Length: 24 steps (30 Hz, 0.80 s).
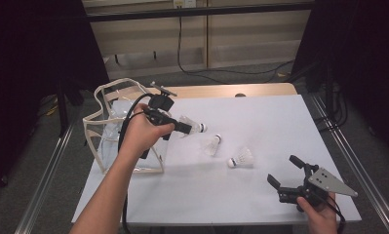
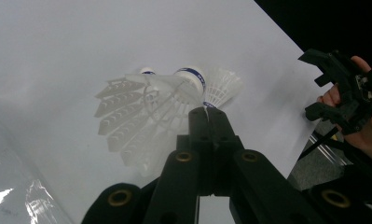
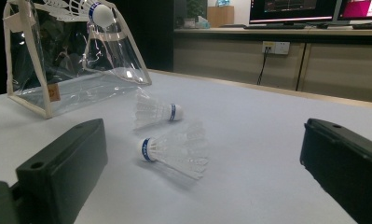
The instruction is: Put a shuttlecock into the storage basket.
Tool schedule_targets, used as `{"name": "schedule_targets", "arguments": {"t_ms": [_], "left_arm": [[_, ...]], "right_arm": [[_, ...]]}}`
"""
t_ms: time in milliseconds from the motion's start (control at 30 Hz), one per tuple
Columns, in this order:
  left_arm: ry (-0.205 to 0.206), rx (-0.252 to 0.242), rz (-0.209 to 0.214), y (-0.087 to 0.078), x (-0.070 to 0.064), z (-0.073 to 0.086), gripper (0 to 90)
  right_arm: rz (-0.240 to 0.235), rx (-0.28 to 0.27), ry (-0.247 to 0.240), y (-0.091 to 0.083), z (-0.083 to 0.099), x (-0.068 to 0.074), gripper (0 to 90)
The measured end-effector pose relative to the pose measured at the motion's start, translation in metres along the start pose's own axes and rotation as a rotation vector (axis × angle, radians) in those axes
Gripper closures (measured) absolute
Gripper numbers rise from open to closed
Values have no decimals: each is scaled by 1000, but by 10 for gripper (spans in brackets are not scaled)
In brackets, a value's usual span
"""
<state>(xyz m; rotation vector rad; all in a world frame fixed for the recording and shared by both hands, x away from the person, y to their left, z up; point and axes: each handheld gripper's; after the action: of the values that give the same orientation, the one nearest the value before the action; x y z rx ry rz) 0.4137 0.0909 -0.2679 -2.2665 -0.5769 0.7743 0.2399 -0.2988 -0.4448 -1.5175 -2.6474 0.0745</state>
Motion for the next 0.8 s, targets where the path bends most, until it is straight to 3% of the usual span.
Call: {"name": "schedule_targets", "arguments": {"t_ms": [800], "left_arm": [[-10,-6,-25,-16,5,-14,900]], "right_arm": [[1,-1,2,0,0,-1,6]]}}
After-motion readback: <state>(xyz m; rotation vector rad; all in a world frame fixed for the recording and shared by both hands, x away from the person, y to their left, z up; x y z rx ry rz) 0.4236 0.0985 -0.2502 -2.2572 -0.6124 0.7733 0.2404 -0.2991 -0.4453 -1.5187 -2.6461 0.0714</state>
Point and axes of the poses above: each handheld gripper's, and its own axes: y roughly forward along the jaws, z roughly out of its underside, x roughly to its left, and after that the axes turned 2 degrees about -x, right-handed
